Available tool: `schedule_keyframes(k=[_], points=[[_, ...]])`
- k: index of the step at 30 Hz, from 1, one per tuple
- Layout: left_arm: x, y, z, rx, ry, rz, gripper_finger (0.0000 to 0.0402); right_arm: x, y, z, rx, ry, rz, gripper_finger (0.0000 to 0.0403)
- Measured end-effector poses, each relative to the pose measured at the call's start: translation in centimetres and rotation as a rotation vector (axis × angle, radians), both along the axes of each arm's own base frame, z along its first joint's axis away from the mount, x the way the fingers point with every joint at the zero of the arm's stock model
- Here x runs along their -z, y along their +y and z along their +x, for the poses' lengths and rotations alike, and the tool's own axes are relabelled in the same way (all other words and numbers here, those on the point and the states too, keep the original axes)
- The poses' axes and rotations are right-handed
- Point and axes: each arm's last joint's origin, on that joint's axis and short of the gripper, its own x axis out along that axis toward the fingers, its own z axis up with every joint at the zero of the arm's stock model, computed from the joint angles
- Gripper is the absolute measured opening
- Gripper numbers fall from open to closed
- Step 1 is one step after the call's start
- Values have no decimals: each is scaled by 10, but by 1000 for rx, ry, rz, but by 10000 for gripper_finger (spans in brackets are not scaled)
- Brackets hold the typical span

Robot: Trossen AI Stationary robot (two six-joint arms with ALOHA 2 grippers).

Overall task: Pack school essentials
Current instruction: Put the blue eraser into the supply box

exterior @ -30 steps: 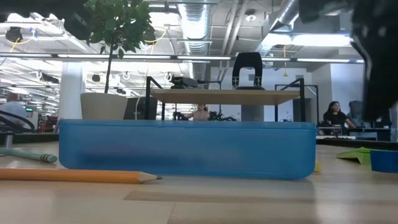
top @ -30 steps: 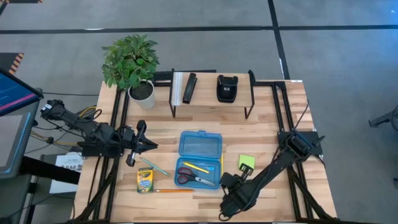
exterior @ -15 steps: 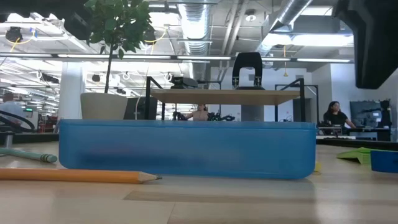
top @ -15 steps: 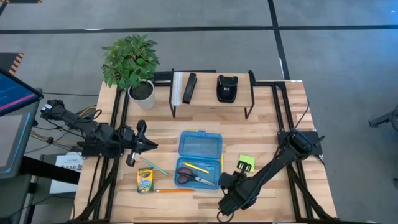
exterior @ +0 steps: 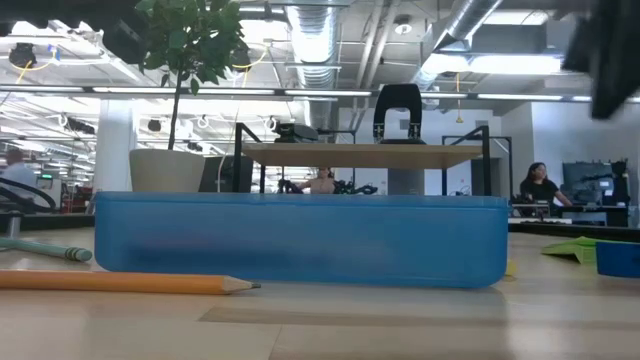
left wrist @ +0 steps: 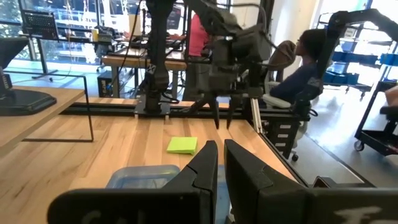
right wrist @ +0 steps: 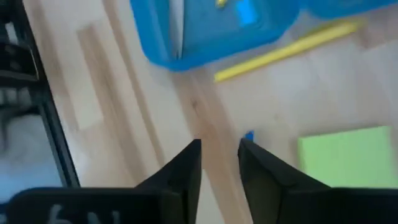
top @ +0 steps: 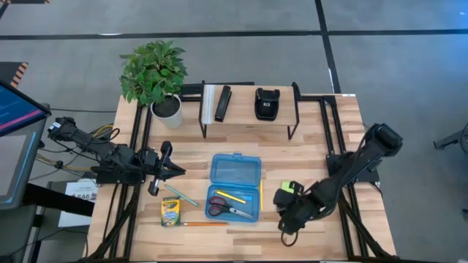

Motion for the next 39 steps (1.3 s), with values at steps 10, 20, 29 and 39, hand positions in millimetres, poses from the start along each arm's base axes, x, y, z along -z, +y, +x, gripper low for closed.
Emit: schedule_keyframes(k=[10,20,29,39], points=[[0,0,0,-6,0,0,15,45,8,9,-67,140,-45,250],[0,0,0,-6,2,1,15,71,4,15,-49,261,-58,227],[0,0,0,-6,2,1,15,78,-5,17,-37,338,-75,67],[0,0,0,-7,2,0,15,16,-18,29,2,125,-32,35]])
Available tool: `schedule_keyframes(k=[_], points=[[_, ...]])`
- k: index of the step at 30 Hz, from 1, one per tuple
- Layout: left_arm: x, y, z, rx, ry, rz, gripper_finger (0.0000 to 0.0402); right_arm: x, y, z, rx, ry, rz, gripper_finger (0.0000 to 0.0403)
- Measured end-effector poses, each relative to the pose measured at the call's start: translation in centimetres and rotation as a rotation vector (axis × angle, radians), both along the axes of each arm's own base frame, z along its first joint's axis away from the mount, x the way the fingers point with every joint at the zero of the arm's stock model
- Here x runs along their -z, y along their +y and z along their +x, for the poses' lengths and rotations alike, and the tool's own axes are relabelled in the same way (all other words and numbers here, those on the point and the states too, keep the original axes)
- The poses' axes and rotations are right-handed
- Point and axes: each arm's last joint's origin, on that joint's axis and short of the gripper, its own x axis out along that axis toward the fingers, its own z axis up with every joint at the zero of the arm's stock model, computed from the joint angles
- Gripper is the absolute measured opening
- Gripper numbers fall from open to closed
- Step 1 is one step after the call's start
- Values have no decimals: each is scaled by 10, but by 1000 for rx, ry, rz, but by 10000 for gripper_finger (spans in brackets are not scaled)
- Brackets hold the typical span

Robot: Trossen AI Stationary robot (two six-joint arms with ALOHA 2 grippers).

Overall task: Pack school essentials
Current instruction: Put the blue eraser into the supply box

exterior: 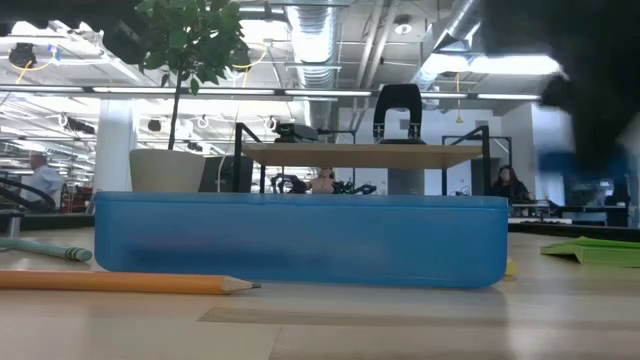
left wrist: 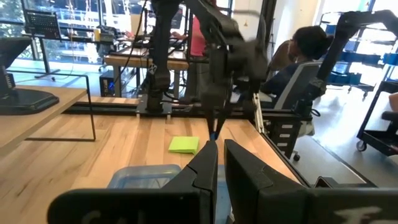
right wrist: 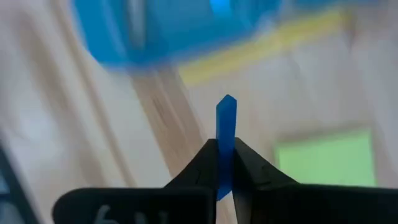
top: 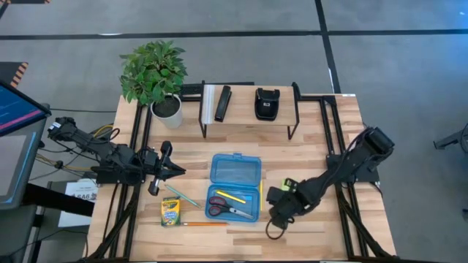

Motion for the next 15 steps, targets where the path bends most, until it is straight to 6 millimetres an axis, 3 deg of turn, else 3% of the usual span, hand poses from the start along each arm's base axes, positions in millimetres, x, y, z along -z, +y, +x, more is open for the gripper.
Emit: schedule_keyframes(k=[3,7,15], points=[[0,0,0,0,-1,0,15,-22,-6,19,-29,-119,-4,20],[0,0,0,0,-1,-1,15,-34,-18,53,-111,-241,-20,13],[1,0,0,0,6,3,15,-20,-39,106,-271,-208,48,51]])
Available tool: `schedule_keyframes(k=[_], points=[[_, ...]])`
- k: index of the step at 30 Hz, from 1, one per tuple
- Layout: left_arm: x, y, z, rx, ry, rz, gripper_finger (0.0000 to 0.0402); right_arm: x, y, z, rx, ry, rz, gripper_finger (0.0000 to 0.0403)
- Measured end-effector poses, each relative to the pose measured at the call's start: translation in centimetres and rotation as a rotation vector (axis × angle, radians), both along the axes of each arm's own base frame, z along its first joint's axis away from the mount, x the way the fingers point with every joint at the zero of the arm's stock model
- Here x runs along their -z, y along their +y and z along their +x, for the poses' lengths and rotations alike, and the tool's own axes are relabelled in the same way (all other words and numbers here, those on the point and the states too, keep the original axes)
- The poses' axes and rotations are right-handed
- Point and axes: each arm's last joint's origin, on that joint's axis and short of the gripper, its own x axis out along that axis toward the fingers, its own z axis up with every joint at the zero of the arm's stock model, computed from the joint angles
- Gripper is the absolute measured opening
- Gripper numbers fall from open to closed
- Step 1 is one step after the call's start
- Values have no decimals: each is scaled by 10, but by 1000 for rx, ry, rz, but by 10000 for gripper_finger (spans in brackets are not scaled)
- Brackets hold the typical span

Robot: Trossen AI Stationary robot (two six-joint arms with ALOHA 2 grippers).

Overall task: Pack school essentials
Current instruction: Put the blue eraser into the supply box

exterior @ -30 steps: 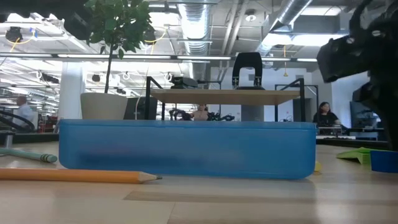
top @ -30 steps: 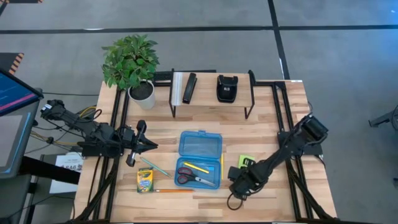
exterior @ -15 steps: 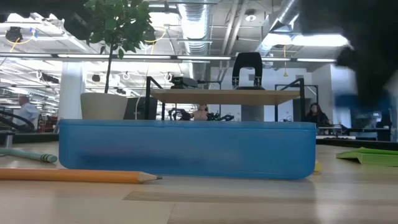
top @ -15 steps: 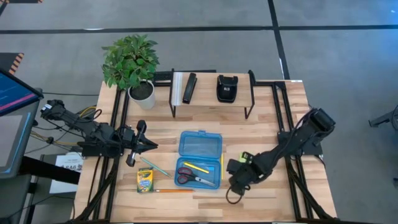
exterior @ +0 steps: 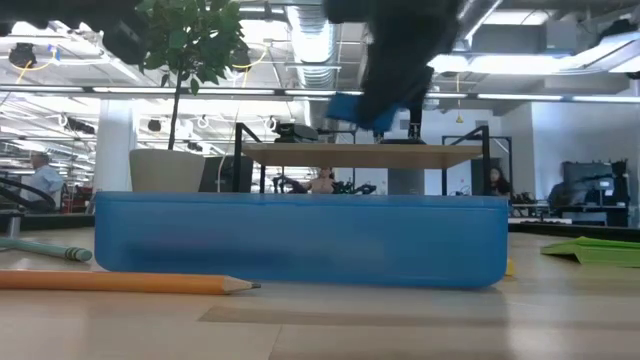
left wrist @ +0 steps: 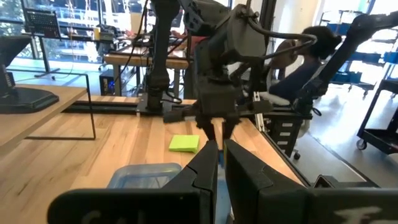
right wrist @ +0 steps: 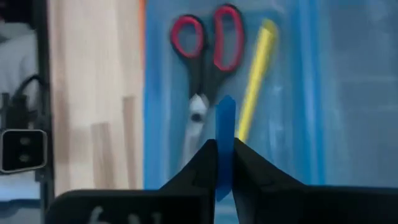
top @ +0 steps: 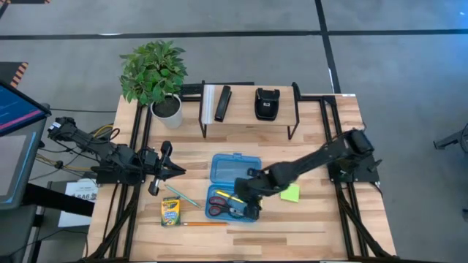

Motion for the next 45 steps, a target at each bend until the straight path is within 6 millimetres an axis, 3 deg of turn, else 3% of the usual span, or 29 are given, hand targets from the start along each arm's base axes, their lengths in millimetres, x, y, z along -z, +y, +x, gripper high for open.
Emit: schedule_keyframes(k=[7,16,20,32,39,45], points=[[0,0,0,0,2,2,15,9,-1,18,-77,19,33,76],[0,0,0,1,2,2,15,9,0,18,-80,24,34,201],[0,0,0,1,2,3,15,10,-2,16,-49,49,21,237],[6,-5,6,63,43,26,15,7,-16,16,86,65,4,229],[27,-20,35,117,150,10,15,6,-17,18,146,62,48,230],[43,-34,63,138,105,-18,15,4,-12,20,164,32,81,230]])
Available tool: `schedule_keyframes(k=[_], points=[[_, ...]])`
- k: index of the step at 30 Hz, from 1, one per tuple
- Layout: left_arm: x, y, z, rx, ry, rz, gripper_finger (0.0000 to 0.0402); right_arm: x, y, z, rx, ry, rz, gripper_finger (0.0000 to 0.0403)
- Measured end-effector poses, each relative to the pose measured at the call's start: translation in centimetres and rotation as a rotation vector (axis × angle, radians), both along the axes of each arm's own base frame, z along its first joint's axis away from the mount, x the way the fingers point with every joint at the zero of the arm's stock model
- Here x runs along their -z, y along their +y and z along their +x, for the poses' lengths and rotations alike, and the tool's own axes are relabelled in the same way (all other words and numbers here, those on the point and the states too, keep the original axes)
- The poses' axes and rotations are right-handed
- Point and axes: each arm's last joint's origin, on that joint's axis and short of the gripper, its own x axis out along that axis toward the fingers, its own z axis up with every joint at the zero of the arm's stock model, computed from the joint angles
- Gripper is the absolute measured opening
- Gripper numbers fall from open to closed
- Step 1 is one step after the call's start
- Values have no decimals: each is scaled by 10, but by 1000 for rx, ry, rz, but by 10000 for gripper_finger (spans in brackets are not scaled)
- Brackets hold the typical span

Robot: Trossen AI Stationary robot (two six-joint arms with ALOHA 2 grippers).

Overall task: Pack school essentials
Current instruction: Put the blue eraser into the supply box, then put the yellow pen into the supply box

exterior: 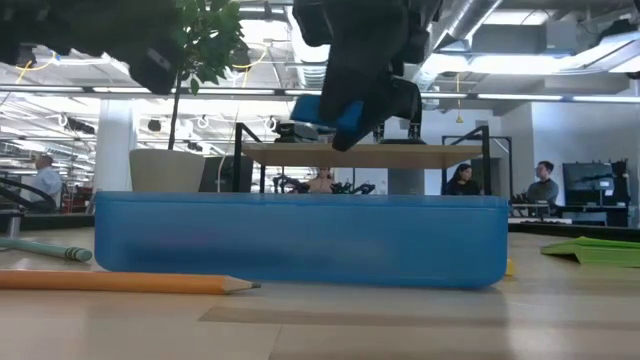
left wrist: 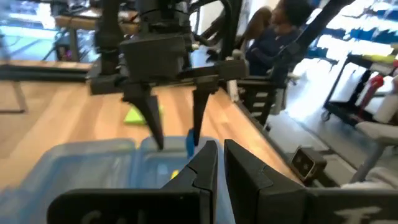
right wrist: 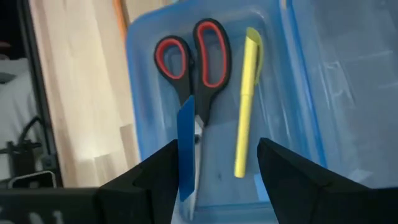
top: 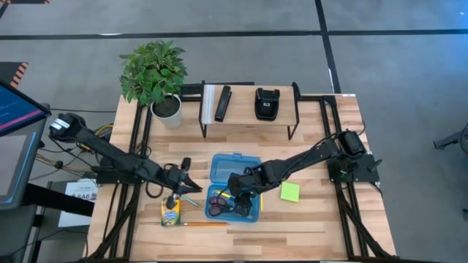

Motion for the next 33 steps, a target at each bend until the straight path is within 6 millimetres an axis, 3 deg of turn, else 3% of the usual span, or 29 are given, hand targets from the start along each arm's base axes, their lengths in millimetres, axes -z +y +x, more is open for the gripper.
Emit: schedule_keyframes(k=[8,18,26,33], points=[[28,-21,38,89,8,-69,15,-2,1,2,13,-26,18,230],[48,-41,91,-60,67,-50,15,-2,9,0,-2,-29,28,230],[58,-41,94,-91,153,-47,15,-2,20,-3,-28,-34,30,230],[52,-40,88,-37,146,-42,15,3,23,-13,-13,67,10,230]])
